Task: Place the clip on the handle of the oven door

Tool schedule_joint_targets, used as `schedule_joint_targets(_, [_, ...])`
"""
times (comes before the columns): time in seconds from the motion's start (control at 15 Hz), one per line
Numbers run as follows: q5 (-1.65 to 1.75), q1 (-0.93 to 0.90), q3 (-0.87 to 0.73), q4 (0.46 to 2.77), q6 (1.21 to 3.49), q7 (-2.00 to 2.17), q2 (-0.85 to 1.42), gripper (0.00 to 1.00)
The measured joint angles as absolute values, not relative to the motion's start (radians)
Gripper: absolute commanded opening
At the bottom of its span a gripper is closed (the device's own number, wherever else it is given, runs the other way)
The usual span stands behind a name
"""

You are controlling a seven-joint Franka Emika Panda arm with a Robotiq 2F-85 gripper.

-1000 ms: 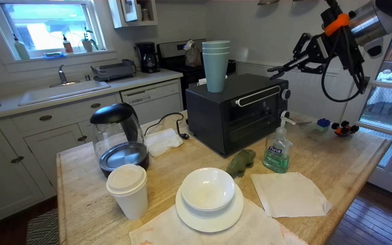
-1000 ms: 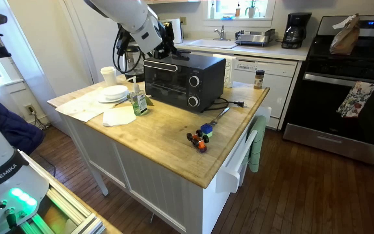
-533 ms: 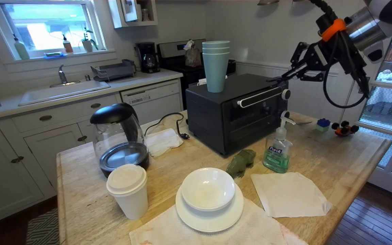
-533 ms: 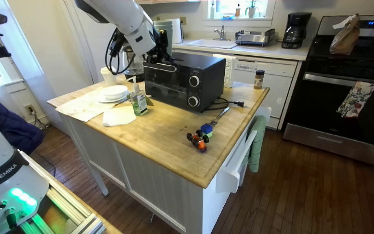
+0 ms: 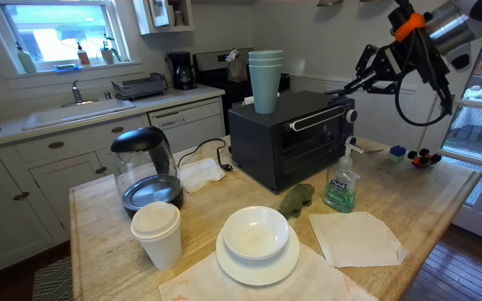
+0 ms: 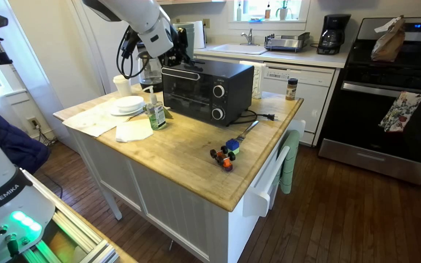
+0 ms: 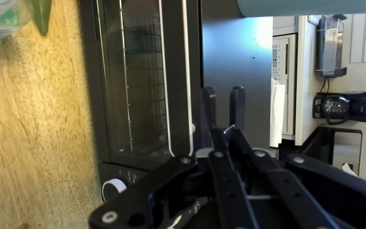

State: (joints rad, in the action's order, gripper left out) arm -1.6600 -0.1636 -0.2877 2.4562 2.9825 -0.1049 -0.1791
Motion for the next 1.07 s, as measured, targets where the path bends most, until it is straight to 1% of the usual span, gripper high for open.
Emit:
schedule_joint_targets(0.27, [-1.645,-0.163,-0.287,2.457,2.985,-0.094,-0.2,0.03])
schedule_joint_targets(0.67, [-1.52,-0.023,-0.15,2.465,2.985,0.037,-0.198,0.03])
schedule_joint_targets(1.07, [-1.335,-0.017,-0.145,2.506,2.983,0.206,-0.196,0.03])
